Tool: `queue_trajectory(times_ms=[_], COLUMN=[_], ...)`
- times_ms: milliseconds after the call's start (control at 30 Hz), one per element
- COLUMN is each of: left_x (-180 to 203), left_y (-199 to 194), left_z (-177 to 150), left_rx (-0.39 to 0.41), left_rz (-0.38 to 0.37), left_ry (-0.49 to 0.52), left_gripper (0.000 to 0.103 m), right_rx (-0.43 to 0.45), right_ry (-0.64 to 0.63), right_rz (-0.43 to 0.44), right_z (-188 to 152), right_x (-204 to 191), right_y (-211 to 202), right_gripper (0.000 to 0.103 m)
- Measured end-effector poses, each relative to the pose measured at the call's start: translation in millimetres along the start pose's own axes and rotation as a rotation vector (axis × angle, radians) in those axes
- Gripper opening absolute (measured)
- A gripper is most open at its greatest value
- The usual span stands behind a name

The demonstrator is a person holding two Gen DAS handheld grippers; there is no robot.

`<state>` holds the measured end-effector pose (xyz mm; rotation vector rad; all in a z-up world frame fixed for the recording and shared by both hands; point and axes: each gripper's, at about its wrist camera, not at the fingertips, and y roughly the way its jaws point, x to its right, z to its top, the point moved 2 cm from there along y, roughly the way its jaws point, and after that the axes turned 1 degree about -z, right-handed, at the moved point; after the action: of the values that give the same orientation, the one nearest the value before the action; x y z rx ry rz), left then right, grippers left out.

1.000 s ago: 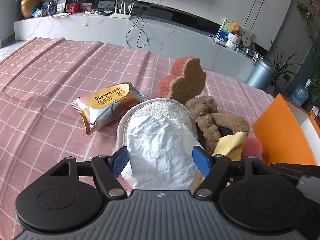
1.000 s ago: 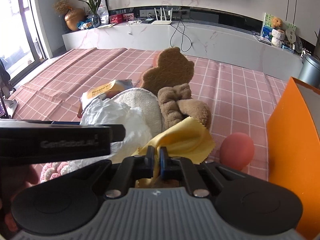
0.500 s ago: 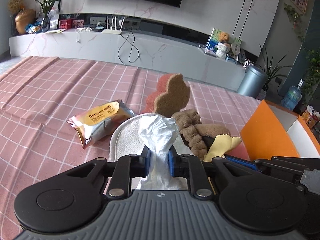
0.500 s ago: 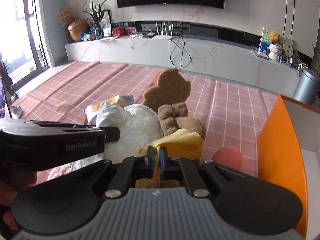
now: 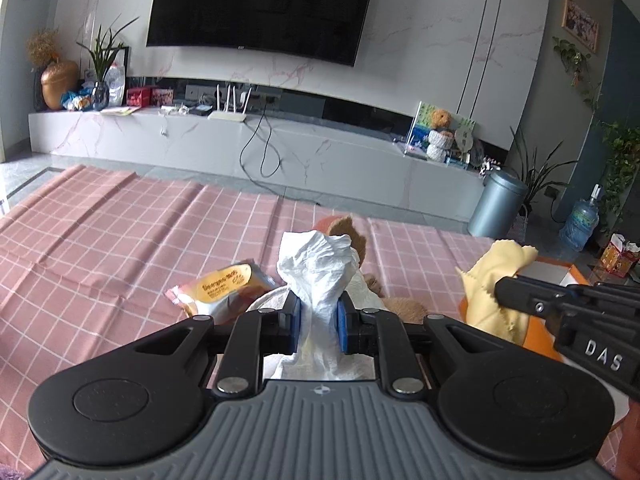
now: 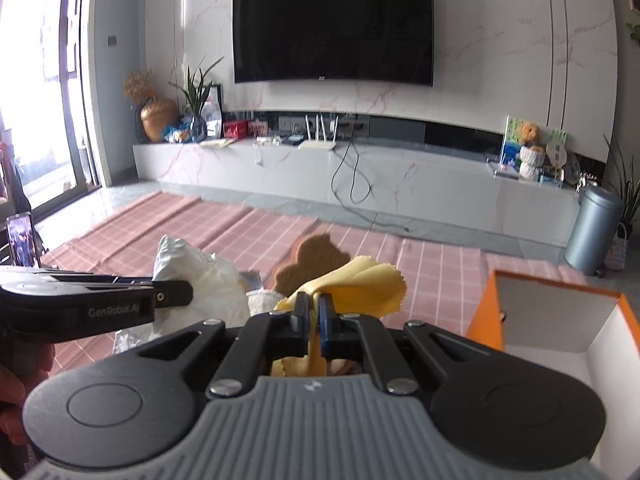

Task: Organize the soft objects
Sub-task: 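Carry the tissue pack and yellow cloth with both tools over the orange box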

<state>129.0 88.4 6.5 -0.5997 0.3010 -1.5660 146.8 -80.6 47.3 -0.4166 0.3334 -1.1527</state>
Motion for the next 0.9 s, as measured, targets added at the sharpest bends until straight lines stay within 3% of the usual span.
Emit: queue_trajectory(times_ms=[200, 433, 733, 900], left_x=[28, 83, 169, 212], left_y=[-23, -26, 5, 33], left_z=[14, 23, 12, -6], left_rx=[0.055, 0.052, -0.044, -0.145], left_rz=[-0.052, -0.188, -0.370, -0.429], left_ry=[0.039, 0.087, 0.198, 0.264], left_gripper=[0.020, 0.020, 0.020, 0.020], right_rx=[0.051, 0.038, -0.046, -0.132], right_ry=[0.014, 0.016, -0.036, -0.041], right_rz=[-0.046, -0.134, -0.252, -0.227], right_z=[6, 2, -22, -41], right_x=[22, 70, 144, 178], right_y=[-38, -75, -105, -99], right_gripper=[0.002, 0.002, 0.002, 0.002])
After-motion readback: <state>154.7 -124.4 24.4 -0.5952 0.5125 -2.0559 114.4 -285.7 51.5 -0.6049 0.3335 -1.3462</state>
